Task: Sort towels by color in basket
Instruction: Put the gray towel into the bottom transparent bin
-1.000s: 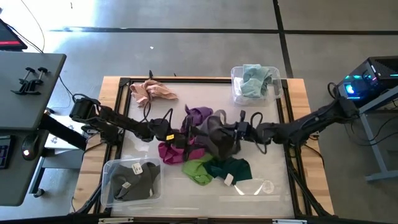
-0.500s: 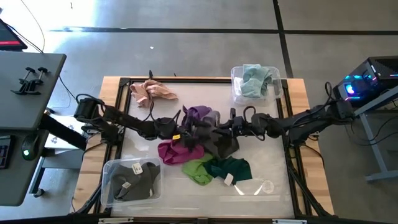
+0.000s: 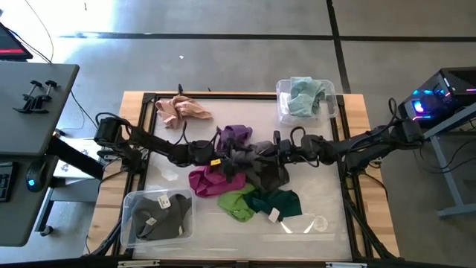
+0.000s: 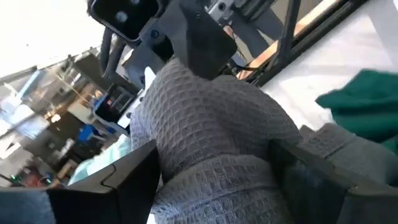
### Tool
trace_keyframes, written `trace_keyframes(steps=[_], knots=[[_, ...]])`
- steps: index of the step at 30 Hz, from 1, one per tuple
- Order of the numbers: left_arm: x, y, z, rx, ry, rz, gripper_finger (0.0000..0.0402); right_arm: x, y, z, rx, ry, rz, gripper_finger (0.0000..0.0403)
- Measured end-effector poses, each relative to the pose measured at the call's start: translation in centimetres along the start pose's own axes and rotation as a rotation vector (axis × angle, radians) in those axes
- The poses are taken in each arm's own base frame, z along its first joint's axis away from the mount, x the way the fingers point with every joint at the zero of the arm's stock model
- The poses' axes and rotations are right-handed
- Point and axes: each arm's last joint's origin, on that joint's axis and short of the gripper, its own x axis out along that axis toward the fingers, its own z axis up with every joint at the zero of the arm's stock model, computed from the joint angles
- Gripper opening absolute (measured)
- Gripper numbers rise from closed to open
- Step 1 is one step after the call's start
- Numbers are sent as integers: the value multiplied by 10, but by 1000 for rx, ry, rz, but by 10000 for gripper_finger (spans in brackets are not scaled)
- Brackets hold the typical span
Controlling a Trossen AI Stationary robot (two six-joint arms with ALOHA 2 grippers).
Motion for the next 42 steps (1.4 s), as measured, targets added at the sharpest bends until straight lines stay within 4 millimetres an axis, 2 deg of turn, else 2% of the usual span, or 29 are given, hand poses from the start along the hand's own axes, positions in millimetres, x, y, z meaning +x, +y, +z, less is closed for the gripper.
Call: trace_keyframes(steps=[7,11,14,17,20,23,27,31,34,37,42], knots=[[1,8,-7,-137,-37,-43,260,0,-4,2,-24,-20,15,16],[2,11,-10,-200,-54,-68,217,0,-4,3,-77,-22,14,16],[2,13,-11,-206,-52,-65,167,0,-4,4,-100,-40,-6,21],[2,12,-12,-206,-47,-69,100,-2,-4,9,-109,-64,-14,50],[1,11,-9,-234,-35,-66,27,-10,-3,22,-115,-119,-40,99],[-4,13,0,-254,4,18,16,-25,-2,36,-142,-114,-79,145],[-17,17,24,-143,49,151,21,-49,7,50,-157,-85,-96,177],[-42,28,64,-39,1,260,6,-61,17,50,-151,-21,-129,180],[-69,41,95,2,-78,320,5,-62,25,44,-142,37,-165,180],[-97,60,130,-30,-143,351,5,-60,31,36,-141,90,-209,180],[-133,92,181,-112,-96,200,5,-54,42,25,-156,144,-238,180]])
